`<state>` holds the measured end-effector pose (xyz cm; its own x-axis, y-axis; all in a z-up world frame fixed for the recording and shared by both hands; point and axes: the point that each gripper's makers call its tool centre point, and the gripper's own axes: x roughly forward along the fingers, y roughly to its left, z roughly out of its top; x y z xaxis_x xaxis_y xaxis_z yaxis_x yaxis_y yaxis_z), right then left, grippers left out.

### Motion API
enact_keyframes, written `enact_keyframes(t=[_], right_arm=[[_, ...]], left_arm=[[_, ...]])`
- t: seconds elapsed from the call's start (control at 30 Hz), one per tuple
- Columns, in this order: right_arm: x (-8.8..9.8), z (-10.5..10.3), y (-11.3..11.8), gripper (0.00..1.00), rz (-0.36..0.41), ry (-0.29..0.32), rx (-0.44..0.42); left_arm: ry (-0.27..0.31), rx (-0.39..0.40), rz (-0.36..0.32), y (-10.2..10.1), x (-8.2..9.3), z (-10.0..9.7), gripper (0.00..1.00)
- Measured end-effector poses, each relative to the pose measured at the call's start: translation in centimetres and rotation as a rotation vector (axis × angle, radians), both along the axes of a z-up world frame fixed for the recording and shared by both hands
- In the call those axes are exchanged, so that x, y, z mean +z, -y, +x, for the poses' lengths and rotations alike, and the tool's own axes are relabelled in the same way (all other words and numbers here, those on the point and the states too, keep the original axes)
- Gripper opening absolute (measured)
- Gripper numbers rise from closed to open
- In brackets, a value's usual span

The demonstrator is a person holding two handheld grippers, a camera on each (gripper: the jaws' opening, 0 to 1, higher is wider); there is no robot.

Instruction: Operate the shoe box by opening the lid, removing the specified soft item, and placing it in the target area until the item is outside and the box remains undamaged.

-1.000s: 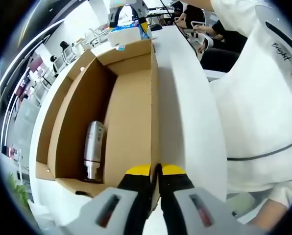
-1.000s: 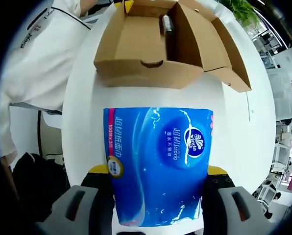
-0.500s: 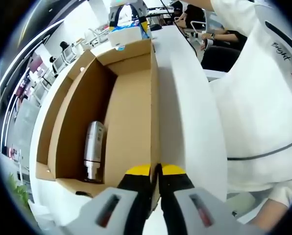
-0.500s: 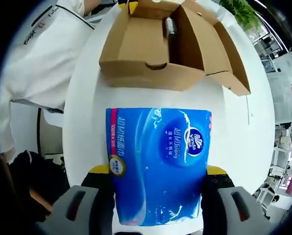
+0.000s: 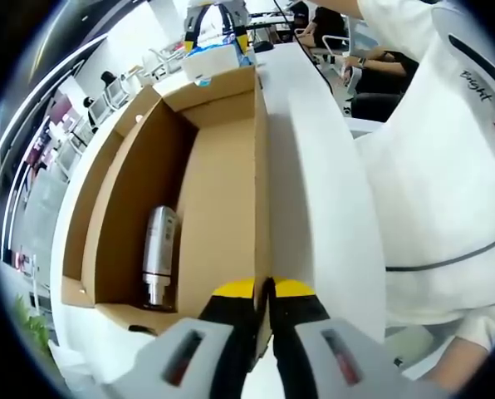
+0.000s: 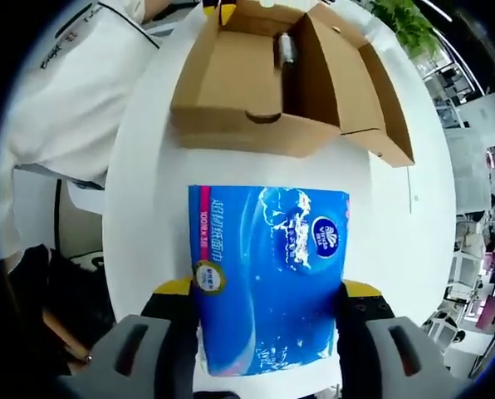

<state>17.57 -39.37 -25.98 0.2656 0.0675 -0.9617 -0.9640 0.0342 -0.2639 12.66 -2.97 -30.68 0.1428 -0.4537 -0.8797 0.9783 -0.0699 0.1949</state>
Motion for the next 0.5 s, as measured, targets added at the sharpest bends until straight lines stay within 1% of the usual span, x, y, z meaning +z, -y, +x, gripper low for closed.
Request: enact_keyframes(t=[0.27,0.33,0.4,0.43,0.5], right_arm=[[1.0,-0.3,-0.1,0.62,-0.009,0.021,0.005],[1.8,-0.1,-0.4,0.61,0.020,0.045,-0.014],[2.3,-0.3,-1.0,0.59,0.071,0.041,-0.027],[2.7,-0.4,-1.1,0.58,0.078,0.047,-0.022],[3.3,-0.3,-1.6,0.56,0.119,0.063,-0.037]], left_arm=[[0.002,-0.001,0.005,0.0,0.0,0.0,0.04],[0.003,-0.001,0.006,0.0,0.0,0.0,0.04],[0.003,-0.002,0.006,0.0,0.0,0.0,0.04],[0.003,-0.002,0.006,0.0,0.0,0.1,0.04],[0.003,-0.002,0.006,0.0,0.0,0.0,0.04]])
